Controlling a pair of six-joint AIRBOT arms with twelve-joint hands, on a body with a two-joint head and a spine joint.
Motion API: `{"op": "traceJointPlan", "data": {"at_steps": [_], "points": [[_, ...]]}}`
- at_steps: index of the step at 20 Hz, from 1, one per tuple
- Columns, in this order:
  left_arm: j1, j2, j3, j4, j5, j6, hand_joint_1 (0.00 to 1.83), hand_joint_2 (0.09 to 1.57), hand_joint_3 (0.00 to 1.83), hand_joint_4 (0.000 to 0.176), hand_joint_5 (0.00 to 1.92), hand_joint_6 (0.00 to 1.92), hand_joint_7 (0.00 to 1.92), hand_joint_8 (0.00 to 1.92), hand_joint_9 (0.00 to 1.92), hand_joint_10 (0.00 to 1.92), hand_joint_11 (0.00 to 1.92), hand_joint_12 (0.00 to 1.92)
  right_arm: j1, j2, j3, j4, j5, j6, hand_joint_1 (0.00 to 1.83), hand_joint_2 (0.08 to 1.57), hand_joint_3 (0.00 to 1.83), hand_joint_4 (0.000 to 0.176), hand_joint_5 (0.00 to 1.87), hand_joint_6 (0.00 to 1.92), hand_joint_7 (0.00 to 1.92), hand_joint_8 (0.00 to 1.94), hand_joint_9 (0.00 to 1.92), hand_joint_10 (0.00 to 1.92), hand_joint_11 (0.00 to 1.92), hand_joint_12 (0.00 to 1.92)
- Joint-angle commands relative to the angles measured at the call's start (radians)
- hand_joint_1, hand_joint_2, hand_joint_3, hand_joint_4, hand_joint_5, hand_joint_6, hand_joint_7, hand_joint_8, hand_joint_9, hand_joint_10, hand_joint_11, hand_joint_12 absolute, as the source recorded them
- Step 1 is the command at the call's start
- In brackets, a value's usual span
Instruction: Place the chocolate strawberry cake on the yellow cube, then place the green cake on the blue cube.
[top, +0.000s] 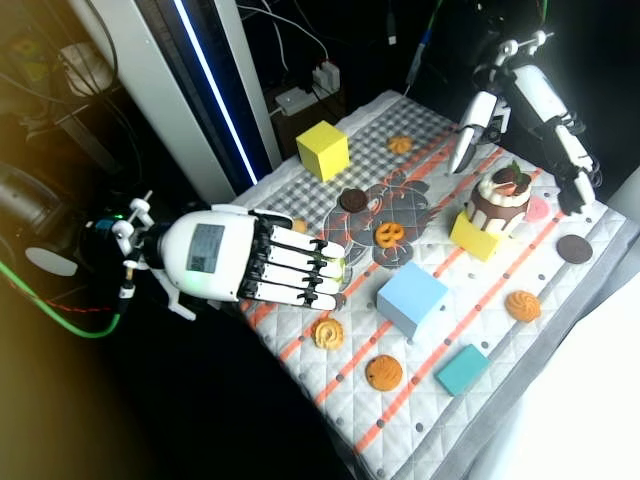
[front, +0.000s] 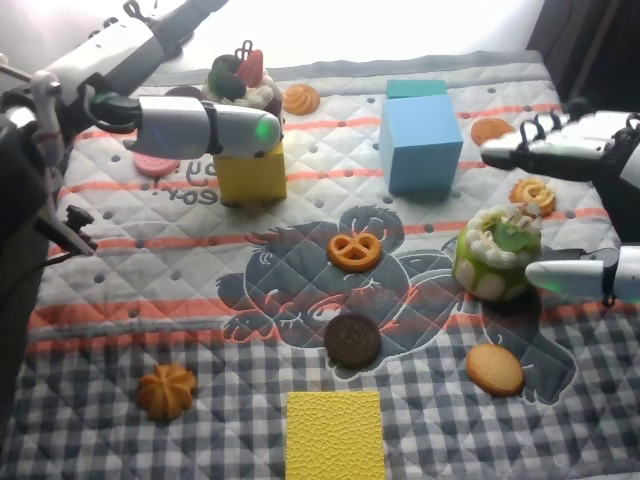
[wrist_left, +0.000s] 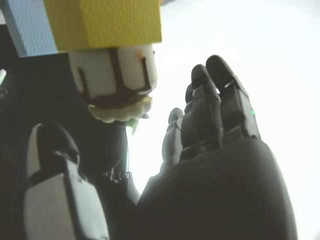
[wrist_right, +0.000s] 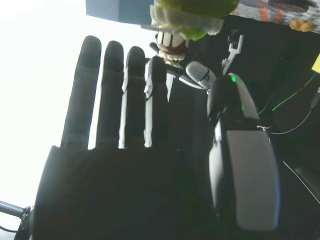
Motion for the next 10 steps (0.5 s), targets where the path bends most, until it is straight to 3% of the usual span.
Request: {"op": "traceJointPlan", "data": {"at_steps": [1,2,3,4,5,6,7,8,10], "points": [[-0.004,0.018,-0.006,0.026,-0.145,-0.007,0.67,0.76,0.0,0.176,0.0,0.0,0.0,0.0,0.0,0.0,0.05,0.05,0.015,-0.005,0.007,0.021,0.111,0.007,0.66,1.02,0.0,0.082,0.3,0.0,0.3,0.0,0.24,0.0,0.24,0.0],[0.0,0.03,-0.022,0.037,-0.161,-0.007,0.69,0.76,0.0,0.176,0.0,0.0,0.0,0.0,0.0,0.0,0.1,0.06,0.019,-0.009,0.011,0.02,0.103,0.007,0.7,1.01,0.0,0.075,0.31,0.01,0.3,0.0,0.23,0.0,0.22,0.0],[0.006,0.045,-0.043,0.053,-0.184,-0.007,0.71,0.79,0.0,0.176,0.0,0.0,0.0,0.0,0.0,0.0,0.02,0.51,0.026,-0.012,0.015,0.017,0.09,0.007,0.75,0.99,0.0,0.059,0.33,0.0,0.32,0.0,0.26,0.01,0.25,0.02],[0.015,0.062,-0.067,0.068,-0.207,-0.007,0.69,0.79,0.0,0.176,0.0,0.0,0.0,0.0,0.0,0.0,0.0,0.55,0.035,-0.016,0.02,0.011,0.076,0.007,0.79,0.97,0.0,0.055,0.34,0.01,0.34,0.01,0.29,0.01,0.28,0.04],[0.024,0.077,-0.087,0.078,-0.227,-0.007,0.66,0.79,0.0,0.176,0.0,0.0,0.0,0.0,0.0,0.0,0.0,0.11,0.048,-0.023,0.027,0.0,0.057,0.007,0.8,0.97,0.0,0.062,0.34,0.01,0.34,0.01,0.29,0.02,0.29,0.05],[0.04,0.096,-0.112,0.091,-0.253,-0.008,0.66,0.78,0.0,0.176,0.0,0.0,0.0,0.0,0.0,0.0,0.0,0.02,0.063,-0.03,0.034,-0.013,0.033,0.007,0.79,0.99,0.0,0.051,0.35,0.01,0.36,0.01,0.32,0.02,0.33,0.07],[0.059,0.116,-0.141,0.103,-0.285,-0.008,0.66,0.76,0.0,0.176,0.0,0.0,0.0,0.0,0.0,0.0,0.0,0.0,0.078,-0.038,0.041,-0.027,0.012,0.007,0.82,0.98,0.0,0.036,0.38,0.0,0.4,0.01,0.41,0.02,0.3,0.39],[0.079,0.136,-0.169,0.112,-0.319,-0.009,0.66,0.76,0.0,0.176,0.0,0.0,0.0,0.0,0.0,0.0,0.0,0.0,0.089,-0.044,0.047,-0.037,-0.005,0.007,0.82,0.98,0.0,0.036,0.38,0.0,0.4,0.01,0.41,0.02,0.3,0.39],[0.115,0.164,-0.211,0.124,-0.381,-0.013,0.68,0.77,0.0,0.176,0.0,0.0,0.0,0.0,0.0,0.0,0.0,0.0,0.095,-0.052,0.052,-0.044,-0.026,0.007,0.91,0.97,0.0,0.03,0.51,0.01,0.55,0.01,0.55,0.01,0.16,1.0]]}}
